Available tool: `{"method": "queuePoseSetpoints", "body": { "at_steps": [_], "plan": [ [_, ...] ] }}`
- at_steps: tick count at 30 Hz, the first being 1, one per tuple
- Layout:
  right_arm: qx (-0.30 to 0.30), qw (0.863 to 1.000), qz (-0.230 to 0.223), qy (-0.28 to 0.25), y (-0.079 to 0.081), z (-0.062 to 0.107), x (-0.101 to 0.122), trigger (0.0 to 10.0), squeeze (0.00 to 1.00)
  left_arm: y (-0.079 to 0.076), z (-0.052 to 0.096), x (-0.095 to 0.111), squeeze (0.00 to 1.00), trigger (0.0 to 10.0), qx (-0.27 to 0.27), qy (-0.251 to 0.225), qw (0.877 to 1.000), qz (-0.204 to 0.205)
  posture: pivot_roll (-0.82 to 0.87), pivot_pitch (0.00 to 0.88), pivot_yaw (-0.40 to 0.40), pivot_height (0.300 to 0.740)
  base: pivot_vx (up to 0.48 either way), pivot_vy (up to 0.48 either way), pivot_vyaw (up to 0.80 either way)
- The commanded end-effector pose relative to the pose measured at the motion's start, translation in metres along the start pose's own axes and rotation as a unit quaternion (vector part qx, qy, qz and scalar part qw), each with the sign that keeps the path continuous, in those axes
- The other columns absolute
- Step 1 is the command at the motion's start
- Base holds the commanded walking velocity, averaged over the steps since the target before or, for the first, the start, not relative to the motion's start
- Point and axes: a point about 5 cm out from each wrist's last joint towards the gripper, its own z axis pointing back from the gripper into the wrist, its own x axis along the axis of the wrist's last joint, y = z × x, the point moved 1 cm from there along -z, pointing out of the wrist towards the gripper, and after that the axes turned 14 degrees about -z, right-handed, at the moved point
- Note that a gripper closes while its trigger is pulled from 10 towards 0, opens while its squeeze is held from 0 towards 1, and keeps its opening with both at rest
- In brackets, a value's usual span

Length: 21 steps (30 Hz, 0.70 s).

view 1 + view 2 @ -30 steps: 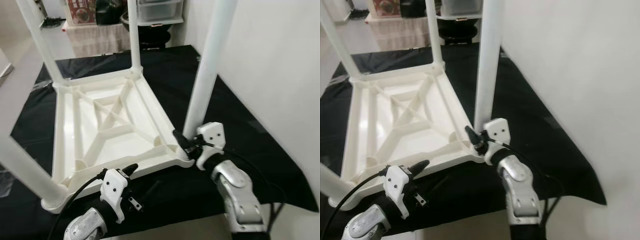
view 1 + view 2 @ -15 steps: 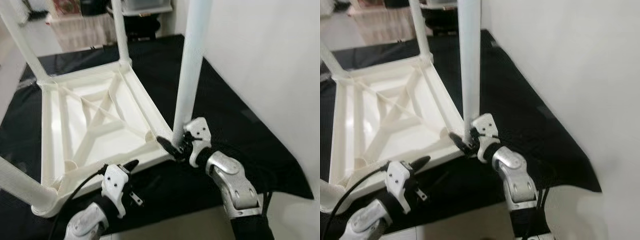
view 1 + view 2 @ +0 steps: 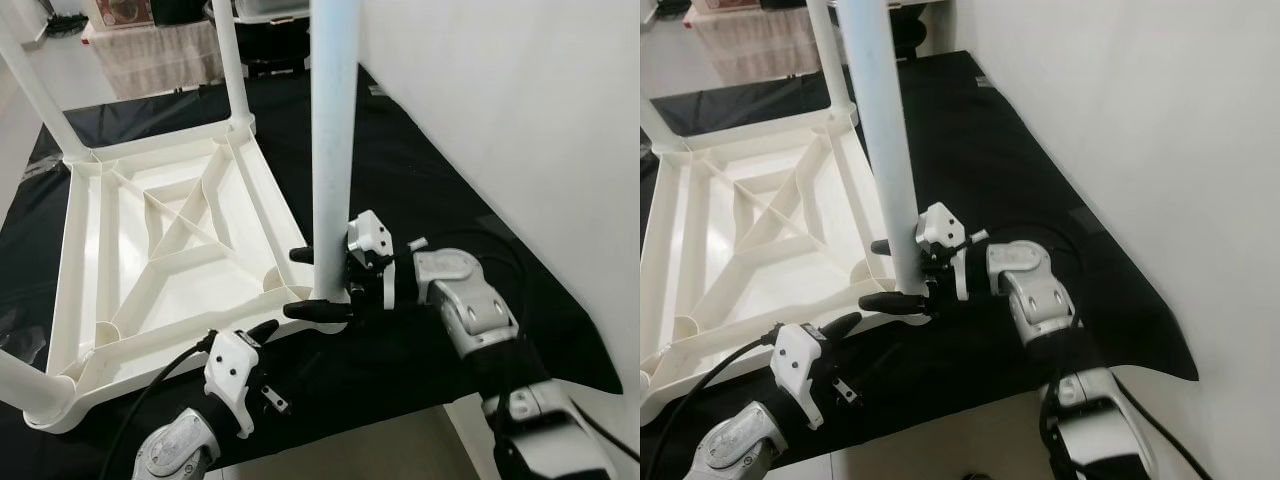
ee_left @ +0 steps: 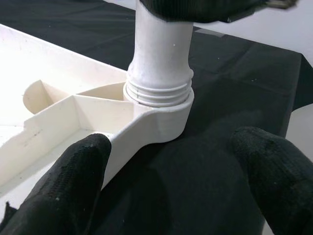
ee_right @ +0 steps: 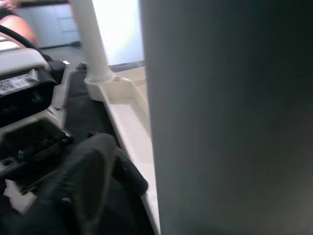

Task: Building children table

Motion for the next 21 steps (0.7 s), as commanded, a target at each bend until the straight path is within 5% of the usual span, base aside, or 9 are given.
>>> {"method": "queuePoseSetpoints", "body": {
  "at_steps": [1,7,10,11,15,16,17,19,21],
  "plan": [
    [0.035,0.999,-0.004,0.010,0.003,-0.007,-0.002,0.0,0.00,-0.004,0.003,-0.004,0.00,10.0,-0.005,0.013,1.000,0.002,0.07,0.196,-0.024,0.740,0.000,0.000,0.00],
    [0.022,1.000,-0.007,-0.004,-0.004,-0.001,-0.002,0.0,0.00,-0.005,0.004,-0.004,0.00,10.0,-0.004,0.015,1.000,0.003,0.06,0.199,-0.025,0.740,0.000,0.000,0.00],
    [-0.050,0.999,0.000,-0.003,-0.012,0.007,-0.011,0.0,0.00,-0.006,0.004,-0.004,0.00,10.0,-0.004,0.014,1.000,0.005,0.05,0.200,-0.023,0.740,0.000,0.000,0.00],
    [-0.153,0.988,-0.011,0.012,-0.018,0.015,-0.030,0.0,0.00,-0.006,0.005,-0.004,0.00,10.0,-0.004,0.013,1.000,0.006,0.04,0.203,-0.020,0.740,0.000,0.000,0.00],
    [-0.260,0.964,-0.042,0.026,-0.015,0.018,-0.053,0.0,0.00,-0.006,0.006,-0.004,0.00,10.0,-0.004,0.014,1.000,0.007,0.04,0.204,-0.028,0.740,0.000,0.000,0.00],
    [-0.406,0.910,-0.080,-0.011,-0.008,0.017,-0.066,0.0,0.00,-0.005,0.007,-0.004,0.00,10.0,-0.005,0.014,1.000,0.007,0.03,0.206,-0.024,0.740,0.000,0.000,0.00],
    [-0.406,0.910,-0.080,-0.011,-0.008,0.017,-0.066,0.0,0.00,-0.005,0.007,-0.004,0.00,10.0,-0.005,0.014,1.000,0.007,0.03,0.206,-0.024,0.740,0.000,0.000,0.00],
    [-0.437,0.894,-0.103,-0.006,0.033,-0.003,-0.084,0.0,0.00,-0.002,0.009,-0.006,0.00,10.0,-0.007,0.017,1.000,0.007,0.02,0.203,-0.003,0.740,0.000,0.000,0.00],
    [-0.414,0.907,-0.073,-0.004,0.039,-0.012,-0.080,0.0,0.00,-0.001,0.008,-0.008,0.00,10.0,-0.012,0.018,1.000,0.007,0.02,0.186,0.004,0.740,0.000,0.000,0.00]
  ]
}}
